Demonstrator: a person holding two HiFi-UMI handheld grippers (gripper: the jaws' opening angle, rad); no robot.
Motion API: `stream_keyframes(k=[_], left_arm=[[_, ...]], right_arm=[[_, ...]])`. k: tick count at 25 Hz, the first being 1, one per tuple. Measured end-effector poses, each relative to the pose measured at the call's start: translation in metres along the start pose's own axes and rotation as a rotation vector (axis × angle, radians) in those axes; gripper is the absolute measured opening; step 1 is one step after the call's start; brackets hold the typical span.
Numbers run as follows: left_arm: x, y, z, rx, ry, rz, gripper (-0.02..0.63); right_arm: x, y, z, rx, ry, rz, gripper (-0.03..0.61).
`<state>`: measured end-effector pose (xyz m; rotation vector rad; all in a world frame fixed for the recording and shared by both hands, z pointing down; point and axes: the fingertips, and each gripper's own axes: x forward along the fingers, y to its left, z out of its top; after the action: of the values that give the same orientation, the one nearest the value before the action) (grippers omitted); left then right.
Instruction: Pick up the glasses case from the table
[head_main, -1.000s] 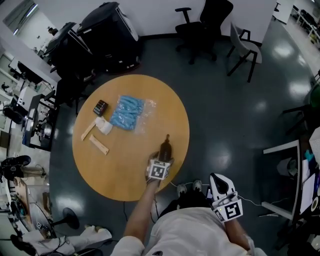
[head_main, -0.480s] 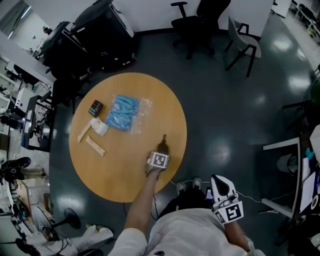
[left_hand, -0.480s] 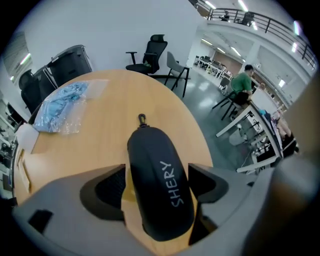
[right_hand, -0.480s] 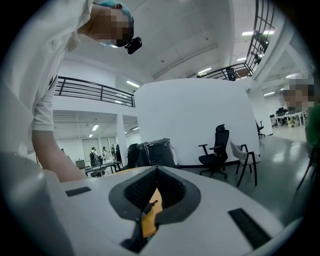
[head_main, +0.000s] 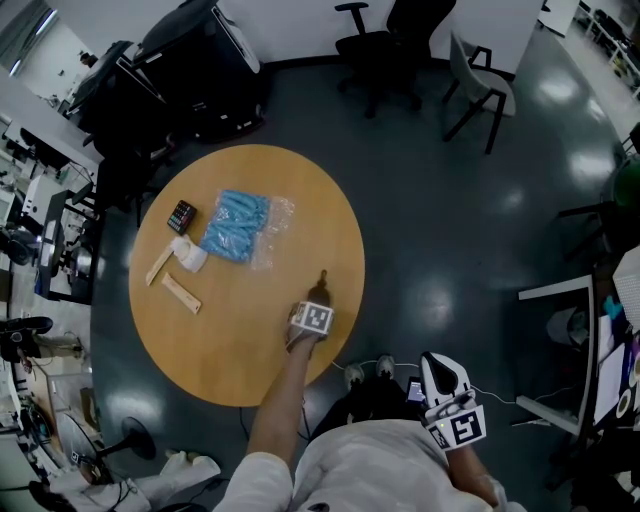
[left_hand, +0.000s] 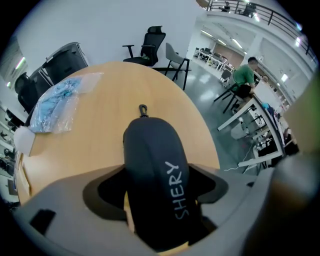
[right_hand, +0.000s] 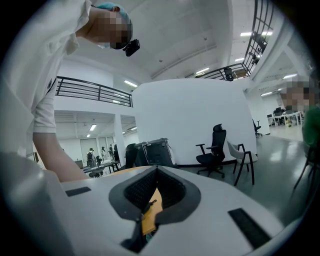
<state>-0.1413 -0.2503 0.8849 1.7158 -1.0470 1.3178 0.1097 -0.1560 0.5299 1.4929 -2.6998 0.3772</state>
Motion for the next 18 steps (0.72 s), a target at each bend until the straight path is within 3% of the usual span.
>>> stream_keyframes(k=[4, 10, 13, 18], left_arm=[[0.003, -0.001, -0.006, 0.017, -0.008, 0.007, 0.368], [-0.037, -0.002, 0.009, -0.010, -0.208, 0.053, 0.364], [-0.084, -0.008, 0.019, -0.030, -0.371, 0.074, 0.362], [-0.192, -0.034, 0.039, -0.033, -0.742, 0.097, 0.360]], right_arm=[[-0.001, 0.001, -0.002, -0.002, 0.007, 0.007, 0.015], [-0.001, 0.006, -0.001, -0.014, 0.000, 0.033, 0.015], [0.000, 0.011, 0.004, -0.028, -0.013, 0.057, 0.015], [0.008, 0.025, 0.021, -0.063, -0.059, 0.086, 0.015]])
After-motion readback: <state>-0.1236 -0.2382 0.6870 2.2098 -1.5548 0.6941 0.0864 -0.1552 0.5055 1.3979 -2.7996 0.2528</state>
